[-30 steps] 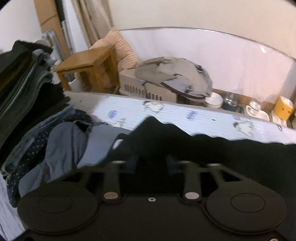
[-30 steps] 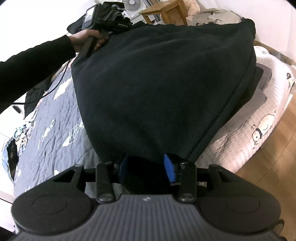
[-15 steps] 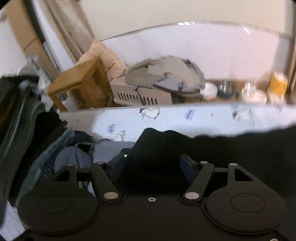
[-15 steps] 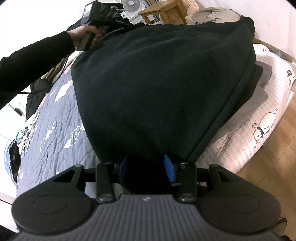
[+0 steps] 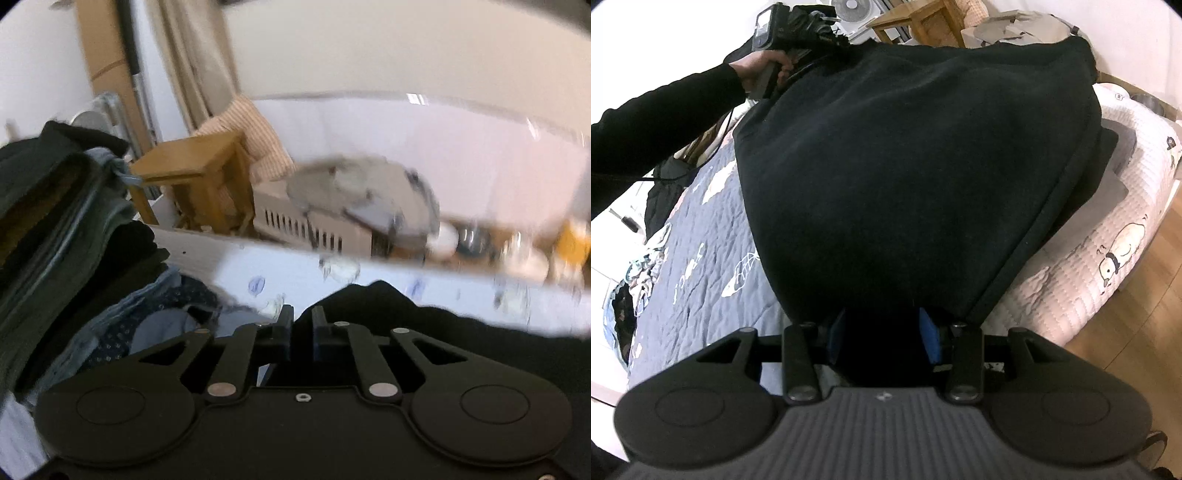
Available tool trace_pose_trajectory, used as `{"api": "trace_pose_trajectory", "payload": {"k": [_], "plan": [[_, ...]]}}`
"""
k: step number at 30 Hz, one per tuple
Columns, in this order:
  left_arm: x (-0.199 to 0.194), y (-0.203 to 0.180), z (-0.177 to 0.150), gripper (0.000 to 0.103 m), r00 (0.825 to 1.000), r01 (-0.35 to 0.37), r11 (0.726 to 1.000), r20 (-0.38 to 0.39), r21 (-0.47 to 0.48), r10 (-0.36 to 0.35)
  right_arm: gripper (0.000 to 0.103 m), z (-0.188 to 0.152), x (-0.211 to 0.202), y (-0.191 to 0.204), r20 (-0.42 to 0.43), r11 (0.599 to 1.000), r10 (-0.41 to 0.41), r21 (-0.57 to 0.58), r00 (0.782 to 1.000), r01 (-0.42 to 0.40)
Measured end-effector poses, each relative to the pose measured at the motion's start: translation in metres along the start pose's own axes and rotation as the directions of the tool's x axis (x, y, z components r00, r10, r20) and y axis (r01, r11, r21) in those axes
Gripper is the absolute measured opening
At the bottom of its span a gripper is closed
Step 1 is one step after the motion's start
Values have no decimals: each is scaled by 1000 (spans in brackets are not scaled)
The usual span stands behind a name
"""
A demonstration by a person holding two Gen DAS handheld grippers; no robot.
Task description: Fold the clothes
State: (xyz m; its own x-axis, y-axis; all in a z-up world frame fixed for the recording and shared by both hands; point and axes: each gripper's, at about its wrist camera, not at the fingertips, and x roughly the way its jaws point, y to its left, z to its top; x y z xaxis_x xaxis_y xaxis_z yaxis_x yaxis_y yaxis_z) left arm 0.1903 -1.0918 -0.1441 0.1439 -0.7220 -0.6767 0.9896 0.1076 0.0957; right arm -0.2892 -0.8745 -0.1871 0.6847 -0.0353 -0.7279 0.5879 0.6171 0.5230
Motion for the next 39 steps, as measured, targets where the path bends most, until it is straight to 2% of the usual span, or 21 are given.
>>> {"api": "trace_pose_trajectory", "payload": {"k": [3,4,5,6,7,9,10,11,13,14,17,20,22,24,26,30,32,36,37,38,39], "plan": [[22,-9,-4,17,993,-30,998,-116,47,35,43,0,0,-1,0,1000,1,3,1000,-1],[23,-12,-6,19,990,-42,997,-129,61,50,43,0,0,-1,0,1000,1,5,1000,-1],[16,-10,-6,31,993,-50,998,-102,32,53,43,0,0,-1,-1,1000,1,8,1000,-1],[8,-8,-5,38,996,-57,998,-75,2,57,43,0,0,-1,0,1000,2,14,1000,-2],[-1,-6,-5,42,997,-58,998,-47,-31,57,43,1,-2,-1,10,1000,2,16,1000,-2],[-33,4,-7,43,999,-31,993,15,-115,33,44,4,-9,1,42,1000,2,14,999,-3],[-49,9,-9,46,999,-11,988,45,-157,19,44,5,-12,1,58,1000,3,13,998,-3],[-68,11,-14,55,998,23,981,68,-192,-10,44,7,-15,2,74,1000,3,13,997,-4],[-105,8,-33,63,991,84,974,120,-209,-60,44,10,-21,3,106,1000,3,11,994,-4],[-121,4,-46,71,989,81,976,137,-201,-54,44,11,-24,4,122,1000,3,10,992,-4],[-152,-3,-89,73,992,26,983,127,-180,-3,44,16,-33,6,170,1000,4,7,985,-5],[-164,7,-130,79,997,-20,974,65,-227,36,44,34,-41,-5,229,997,-66,40,971,59],[-157,9,-147,79,999,-40,973,11,-229,43,44,43,-46,-10,261,994,-102,59,960,89],[-153,8,-156,69,999,-37,977,24,-211,43,44,50,-44,-10,271,994,-103,57,957,91],[-148,17,-158,1,1000,-16,966,5,-259,18,44,55,-36,-10,261,994,-105,49,960,96],[-161,49,-165,0,992,-112,938,16,-327,124,44,63,-24,-14,257,991,-119,89,959,99],[-170,75,-171,0,989,-133,905,12,-404,151,44,61,-25,-13,262,991,-119,93,958,98],[-186,81,-166,4,990,-94,901,56,-424,130,44,55,-29,-17,259,989,-124,106,958,100],[-189,82,-165,20,990,-84,900,68,-428,125,44,55,-30,-18,261,989,-125,113,957,99],[-194,80,-165,43,989,-81,903,81,-422,127,44,54,-30,-18,262,988,-124,118,957,95],[-200,69,-167,52,985,-99,918,96,-384,146,44,52,-31,-18,263,988,-122,119,957,93]]}}
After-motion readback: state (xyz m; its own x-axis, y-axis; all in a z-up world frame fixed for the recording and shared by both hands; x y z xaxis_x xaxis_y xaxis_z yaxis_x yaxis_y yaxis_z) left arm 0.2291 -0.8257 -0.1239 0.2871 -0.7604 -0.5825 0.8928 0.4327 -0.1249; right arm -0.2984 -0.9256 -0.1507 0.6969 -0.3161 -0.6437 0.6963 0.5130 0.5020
